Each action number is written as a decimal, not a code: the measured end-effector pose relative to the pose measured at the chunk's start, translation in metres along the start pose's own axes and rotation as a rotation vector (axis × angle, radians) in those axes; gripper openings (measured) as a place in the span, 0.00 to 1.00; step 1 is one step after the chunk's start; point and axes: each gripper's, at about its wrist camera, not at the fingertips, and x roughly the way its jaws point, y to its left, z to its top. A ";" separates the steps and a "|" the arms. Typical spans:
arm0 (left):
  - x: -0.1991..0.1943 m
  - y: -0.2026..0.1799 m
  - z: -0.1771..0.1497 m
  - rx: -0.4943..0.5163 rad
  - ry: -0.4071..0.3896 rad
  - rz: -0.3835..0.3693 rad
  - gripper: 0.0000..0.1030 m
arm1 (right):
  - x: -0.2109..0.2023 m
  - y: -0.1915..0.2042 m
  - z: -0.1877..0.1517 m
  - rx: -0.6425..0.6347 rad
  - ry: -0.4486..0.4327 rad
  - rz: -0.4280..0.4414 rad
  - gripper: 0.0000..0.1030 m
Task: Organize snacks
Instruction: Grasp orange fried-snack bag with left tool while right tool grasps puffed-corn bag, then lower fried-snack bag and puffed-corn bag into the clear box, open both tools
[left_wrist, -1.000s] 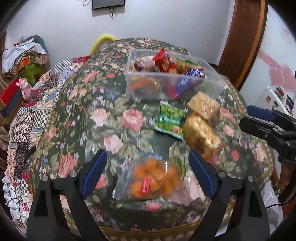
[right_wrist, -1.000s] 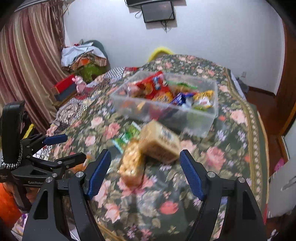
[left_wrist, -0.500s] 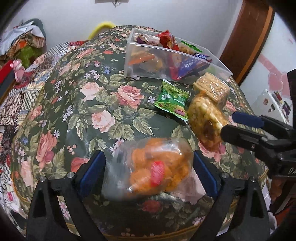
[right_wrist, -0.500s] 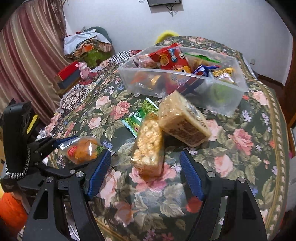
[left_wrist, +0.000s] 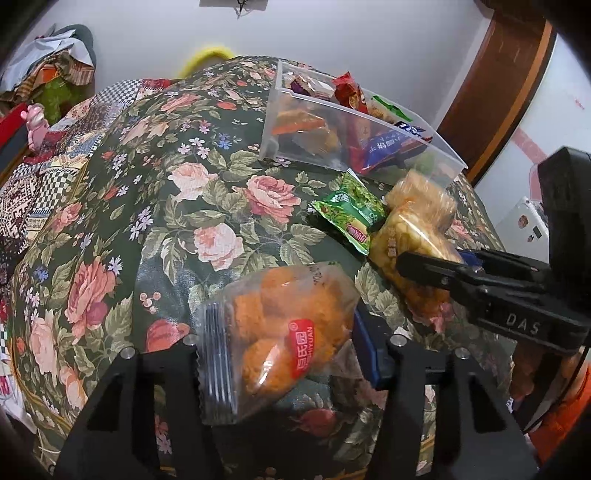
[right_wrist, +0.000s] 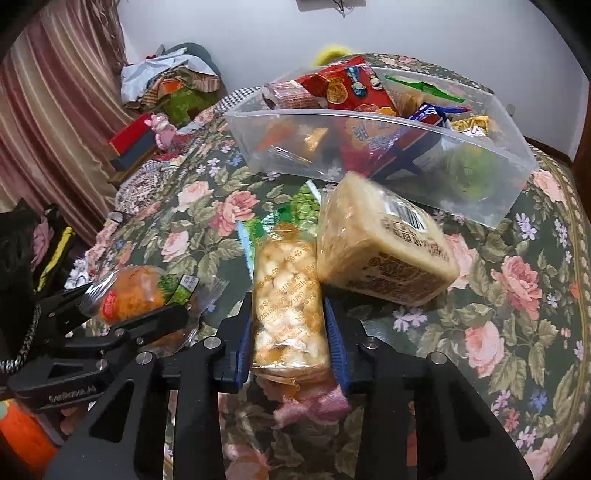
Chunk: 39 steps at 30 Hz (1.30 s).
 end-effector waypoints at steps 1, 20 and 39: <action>-0.001 0.000 0.000 0.003 -0.003 0.010 0.53 | -0.001 0.001 0.000 -0.008 -0.002 -0.006 0.30; -0.049 -0.025 0.037 0.039 -0.130 0.036 0.53 | -0.064 -0.005 0.008 -0.001 -0.151 0.021 0.30; -0.029 -0.082 0.125 0.152 -0.224 0.014 0.53 | -0.094 -0.070 0.057 0.060 -0.308 -0.066 0.30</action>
